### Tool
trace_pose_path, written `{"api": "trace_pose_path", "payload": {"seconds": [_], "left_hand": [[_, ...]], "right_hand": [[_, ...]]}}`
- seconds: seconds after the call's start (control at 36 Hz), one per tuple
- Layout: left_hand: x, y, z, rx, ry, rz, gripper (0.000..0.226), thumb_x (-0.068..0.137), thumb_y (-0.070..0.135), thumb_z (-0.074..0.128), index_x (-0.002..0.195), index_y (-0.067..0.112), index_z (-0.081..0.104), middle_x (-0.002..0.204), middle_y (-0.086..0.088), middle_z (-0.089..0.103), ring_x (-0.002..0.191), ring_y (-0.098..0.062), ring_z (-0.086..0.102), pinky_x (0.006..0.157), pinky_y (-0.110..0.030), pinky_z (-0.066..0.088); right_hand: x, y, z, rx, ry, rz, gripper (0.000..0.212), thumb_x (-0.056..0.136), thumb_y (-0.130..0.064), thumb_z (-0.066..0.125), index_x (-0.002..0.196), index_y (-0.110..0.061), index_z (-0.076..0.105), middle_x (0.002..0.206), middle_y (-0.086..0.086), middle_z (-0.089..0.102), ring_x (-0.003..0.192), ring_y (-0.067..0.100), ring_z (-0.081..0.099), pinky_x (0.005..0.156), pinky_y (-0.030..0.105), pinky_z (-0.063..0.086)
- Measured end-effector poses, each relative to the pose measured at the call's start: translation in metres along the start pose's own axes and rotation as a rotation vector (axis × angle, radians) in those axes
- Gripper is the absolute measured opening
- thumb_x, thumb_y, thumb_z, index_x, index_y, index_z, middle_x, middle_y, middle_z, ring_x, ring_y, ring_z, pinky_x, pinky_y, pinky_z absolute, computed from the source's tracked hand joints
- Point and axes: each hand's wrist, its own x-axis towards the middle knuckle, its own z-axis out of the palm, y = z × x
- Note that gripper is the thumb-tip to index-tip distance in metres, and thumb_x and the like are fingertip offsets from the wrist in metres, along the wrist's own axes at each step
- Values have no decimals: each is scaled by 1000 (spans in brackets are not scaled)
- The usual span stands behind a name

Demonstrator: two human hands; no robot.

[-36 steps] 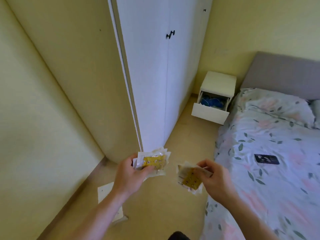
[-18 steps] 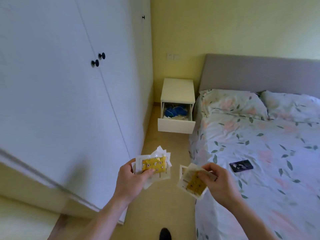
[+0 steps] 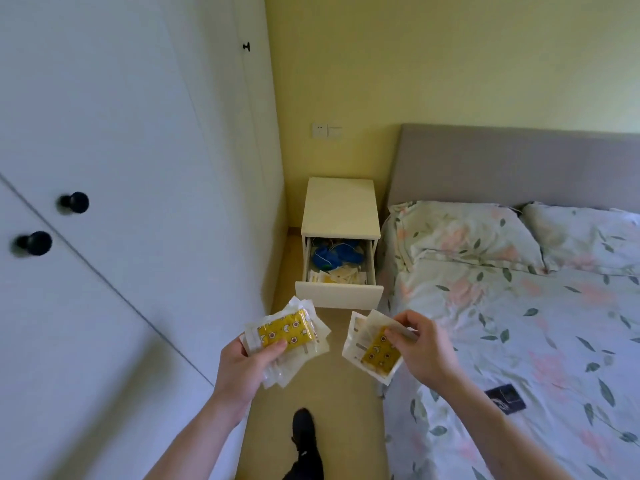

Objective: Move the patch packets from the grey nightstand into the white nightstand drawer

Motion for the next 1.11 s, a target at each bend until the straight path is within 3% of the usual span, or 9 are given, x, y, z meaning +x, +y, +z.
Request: {"api": "trace_pose_path", "payload": {"seconds": [0.25, 0.33, 0.44, 0.5, 0.58, 0.67, 0.86, 0.97, 1.11], "left_hand": [[168, 30, 29, -8, -4, -61, 28, 82, 17, 82, 109, 14, 75, 104, -4, 78, 99, -23, 74, 90, -45, 58], [223, 40, 40, 39, -8, -89, 29, 80, 18, 83, 108, 15, 76, 103, -2, 78, 99, -22, 74, 92, -48, 57], [278, 55, 61, 58, 10, -128, 28, 80, 17, 83, 107, 15, 75, 99, 1, 79, 94, -18, 75, 78, -34, 59], [303, 62, 71, 66, 8, -139, 29, 81, 17, 83, 108, 16, 74, 100, 2, 79, 92, -15, 75, 71, -28, 58], [347, 67, 85, 84, 4, -168, 33, 80, 17, 84, 110, 16, 73, 102, 1, 78, 96, -19, 75, 76, -33, 59], [386, 70, 97, 76, 35, -198, 33, 80, 17, 83, 111, 16, 73, 102, 1, 78, 98, -20, 74, 78, -35, 59], [471, 75, 123, 100, 155, -280, 31, 80, 15, 83, 109, 15, 72, 99, 0, 79, 99, -24, 73, 79, -37, 58], [518, 66, 139, 132, 201, -297, 24, 80, 15, 82, 102, 19, 74, 91, 6, 79, 91, -16, 73, 65, -27, 55], [579, 32, 151, 164, 223, -353, 20, 78, 14, 84, 94, 22, 75, 86, 9, 78, 81, -13, 75, 60, -25, 57]], "right_hand": [[141, 5, -5, -83, -3, 148, 16, 95, -14, 69, 83, -23, 68, 86, -6, 71, 76, 8, 63, 55, 9, 45], [187, 8, -10, -96, 14, 185, 13, 95, -18, 69, 84, -24, 68, 84, -6, 72, 76, 9, 64, 57, 16, 45], [236, 11, -18, -82, 30, 250, 11, 96, -18, 67, 86, -20, 68, 84, -2, 70, 73, 11, 62, 59, 22, 45], [264, 13, -20, -98, 14, 269, 11, 97, -19, 65, 87, -18, 68, 80, -2, 69, 69, 10, 59, 54, 17, 42], [312, 20, -21, -133, -30, 284, 10, 100, -18, 61, 92, -13, 66, 81, -3, 65, 68, 7, 55, 48, 7, 40], [366, 30, -19, -133, -85, 325, 12, 101, -18, 57, 92, -14, 63, 83, -1, 62, 63, 9, 54, 40, 8, 37], [498, 70, 6, -131, -203, 435, 11, 101, -22, 59, 90, -22, 62, 93, 1, 67, 83, 14, 64, 60, 20, 45], [564, 97, 28, -170, -271, 471, 11, 101, -27, 57, 92, -24, 62, 90, -3, 69, 80, 11, 65, 61, 21, 52], [635, 139, 74, -158, -307, 548, 12, 103, -20, 51, 95, -19, 60, 91, 3, 69, 75, 13, 64, 55, 21, 49]]}}
